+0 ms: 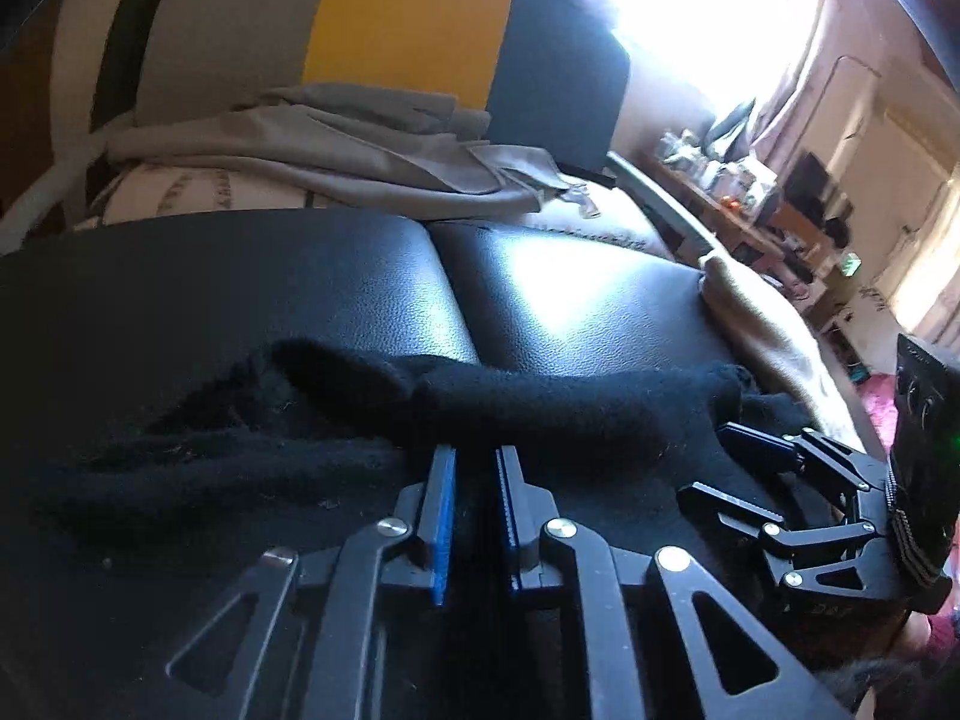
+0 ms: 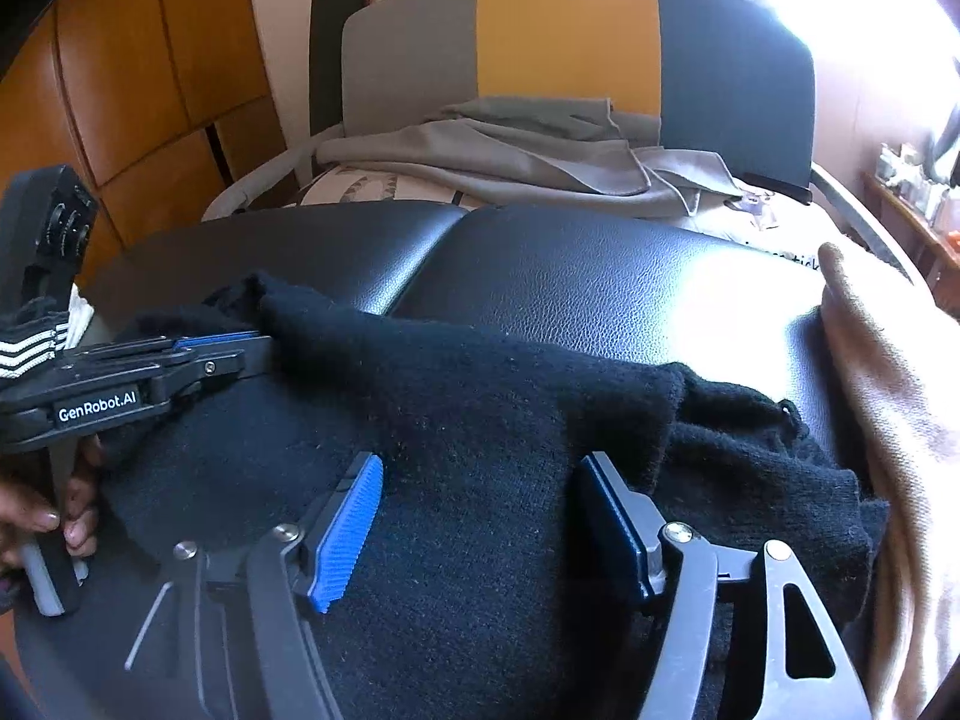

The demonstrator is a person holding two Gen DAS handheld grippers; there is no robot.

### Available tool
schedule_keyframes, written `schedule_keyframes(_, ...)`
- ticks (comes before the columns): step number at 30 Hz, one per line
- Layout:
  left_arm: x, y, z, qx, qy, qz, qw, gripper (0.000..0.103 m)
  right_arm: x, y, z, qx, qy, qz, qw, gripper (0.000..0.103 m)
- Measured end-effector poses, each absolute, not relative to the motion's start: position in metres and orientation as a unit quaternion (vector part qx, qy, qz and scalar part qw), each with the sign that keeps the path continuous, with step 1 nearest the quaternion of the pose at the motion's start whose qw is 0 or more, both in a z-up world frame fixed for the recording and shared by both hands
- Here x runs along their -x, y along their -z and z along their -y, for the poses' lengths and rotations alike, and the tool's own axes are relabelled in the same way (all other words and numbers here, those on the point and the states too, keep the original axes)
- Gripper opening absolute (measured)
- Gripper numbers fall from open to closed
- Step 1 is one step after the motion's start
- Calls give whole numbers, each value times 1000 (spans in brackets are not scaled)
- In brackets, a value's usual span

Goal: Fold clothes

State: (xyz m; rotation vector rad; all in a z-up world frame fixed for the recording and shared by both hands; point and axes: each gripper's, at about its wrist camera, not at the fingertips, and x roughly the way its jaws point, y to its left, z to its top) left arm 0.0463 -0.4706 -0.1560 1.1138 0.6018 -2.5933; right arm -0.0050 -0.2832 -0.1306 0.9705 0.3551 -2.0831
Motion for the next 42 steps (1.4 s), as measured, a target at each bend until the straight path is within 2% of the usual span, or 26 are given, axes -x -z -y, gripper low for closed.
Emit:
schedule_keyframes(1, -48, 153, 469, -388, 888, -205, 136, 27, 5, 131, 283, -383, 823, -141, 396, 70)
schedule_keyframes(7, -84, 128, 443, -387, 887, -190, 166, 28, 2, 129, 283, -383, 825, -145, 390, 73)
schedule_keyframes(10, -115, 120, 427, -384, 888, -184, 171, 28, -4, 122, 279, -396, 825, -143, 377, 78)
schedule_keyframes(15, -162, 124, 405, -396, 883, -175, 178, 29, -41, 105, 245, -402, 823, -90, 391, 91)
schedule_keyframes(20, -219, 128, 394, -391, 881, -201, 174, 29, -92, 100, 190, -418, 802, -49, 423, 94)
schedule_keyframes(23, -261, 131, 397, -386, 877, -219, 183, 30, -108, 97, 137, -444, 787, 14, 428, 103)
schedule_keyframes(28, -333, 146, 415, -389, 851, -280, 214, 30, -117, 123, 38, -530, 743, 147, 382, 103)
schedule_keyframes(32, -378, 152, 416, -391, 837, -296, 243, 30, -130, 133, -12, -525, 741, 208, 362, 103)
schedule_keyframes(36, -391, 156, 407, -392, 844, -291, 222, 31, -138, 141, -26, -518, 726, 244, 381, 103)
schedule_keyframes(37, -392, 156, 402, -393, 848, -284, 214, 32, -140, 142, -25, -515, 722, 245, 391, 102)
schedule_keyframes(38, -390, 157, 398, -396, 851, -281, 200, 33, -143, 143, -22, -513, 718, 244, 402, 95)
schedule_keyframes(39, -388, 156, 394, -400, 853, -274, 194, 34, -144, 145, -18, -512, 712, 244, 414, 81)
schedule_keyframes(40, -389, 156, 391, -400, 855, -271, 188, 34, -146, 148, -12, -517, 701, 245, 426, 71)
schedule_keyframes(41, -390, 156, 387, -400, 857, -269, 182, 34, -147, 153, -5, -522, 696, 240, 430, 56)
schedule_keyframes(42, -392, 157, 386, -398, 857, -276, 177, 36, -148, 156, 0, -522, 698, 232, 432, 46)
